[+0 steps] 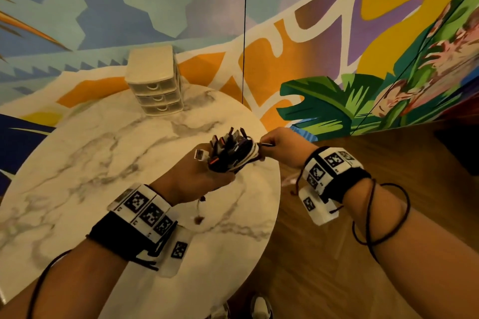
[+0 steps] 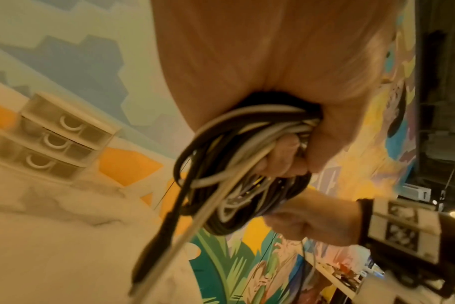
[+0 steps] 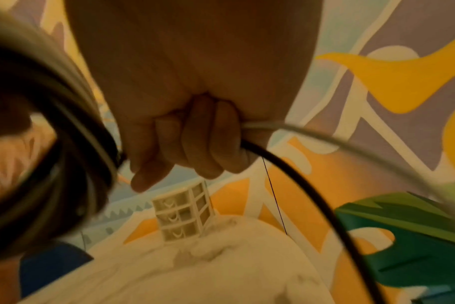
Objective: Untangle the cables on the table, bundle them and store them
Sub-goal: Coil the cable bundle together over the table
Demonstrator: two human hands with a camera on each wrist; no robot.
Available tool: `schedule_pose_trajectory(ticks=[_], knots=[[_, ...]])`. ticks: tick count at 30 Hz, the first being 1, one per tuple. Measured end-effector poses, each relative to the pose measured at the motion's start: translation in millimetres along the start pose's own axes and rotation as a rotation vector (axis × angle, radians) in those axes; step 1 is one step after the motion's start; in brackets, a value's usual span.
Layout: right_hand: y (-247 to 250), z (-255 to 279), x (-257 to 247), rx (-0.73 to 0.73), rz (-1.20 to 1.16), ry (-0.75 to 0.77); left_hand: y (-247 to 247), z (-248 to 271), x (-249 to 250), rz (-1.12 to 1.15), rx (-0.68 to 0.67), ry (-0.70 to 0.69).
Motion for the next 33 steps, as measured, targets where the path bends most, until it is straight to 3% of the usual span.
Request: schedule_pose_trajectory(ticks=[4,7,12,16,22,25,29,33], knots=[[23,9,-10,0.03,-0.194,-0.078,12,-7,-20,-0.143,0.073,0.015],[17,13,-34,0.003,-0.071,-0.056,14,-11,-22,-0.21,0.162,0.009],[2,17,-57,0.141,-0.161,-0.046,20,-22,-20,-0.105,0.352,0.035],[-6,26,-76,0.257,-0.346,0.008,19,-24,-29,0.277,0.371,0.113],[-56,43,-92,0.197,-0.556,0.08,21,-22,-24,0.69,0.419,0.151],[-91,48,-93,0.098,-0.648,0.113,21,-24,-20,0.823,0.352,0.12],[-136,45,-70,-0.121,-0.53,0.014,17,-22,5,0.947,0.086,-0.033],[-127,35,-44,-0.229,-0.454,-0.106,12,-10,19,0.925,-0.091,-0.099]])
Point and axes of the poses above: each hand's wrist, its own z-axis away from the middle knuckle, its own y-axis out of the back of the hand, x = y × z, the point moved 10 cm from there along -z, towards the middle knuckle
